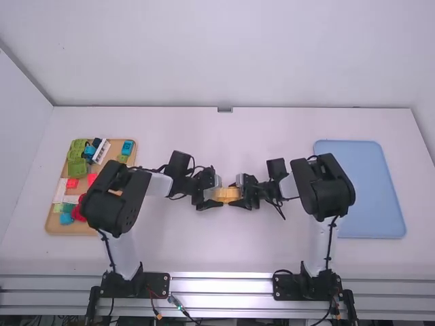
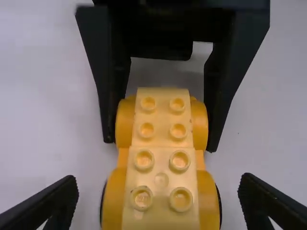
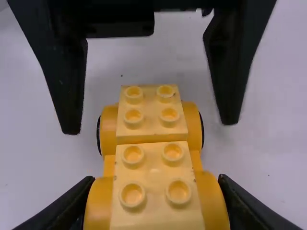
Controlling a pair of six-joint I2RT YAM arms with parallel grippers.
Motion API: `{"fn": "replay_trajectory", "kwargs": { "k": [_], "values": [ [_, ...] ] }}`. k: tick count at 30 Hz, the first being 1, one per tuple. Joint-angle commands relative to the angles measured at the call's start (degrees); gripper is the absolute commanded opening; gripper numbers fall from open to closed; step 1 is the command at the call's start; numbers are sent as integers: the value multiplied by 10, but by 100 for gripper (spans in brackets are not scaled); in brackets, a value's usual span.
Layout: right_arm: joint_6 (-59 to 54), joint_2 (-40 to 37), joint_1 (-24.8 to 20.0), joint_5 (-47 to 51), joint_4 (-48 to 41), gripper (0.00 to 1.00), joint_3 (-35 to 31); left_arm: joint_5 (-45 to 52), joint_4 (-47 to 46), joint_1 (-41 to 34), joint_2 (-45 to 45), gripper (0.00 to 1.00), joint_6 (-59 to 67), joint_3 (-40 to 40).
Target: Assemble lego blocks to make yellow taxi
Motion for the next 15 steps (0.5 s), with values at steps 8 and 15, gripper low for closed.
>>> {"fn": "replay_trajectory", "kwargs": {
  "k": [8, 15],
  "values": [
    [3, 12, 2, 3, -3, 48, 7, 6, -11, 2, -73, 73, -1, 0],
    [3, 12, 2, 6, -2, 48, 8, 3, -34, 2, -70, 2, -1, 0]
  ]
}}
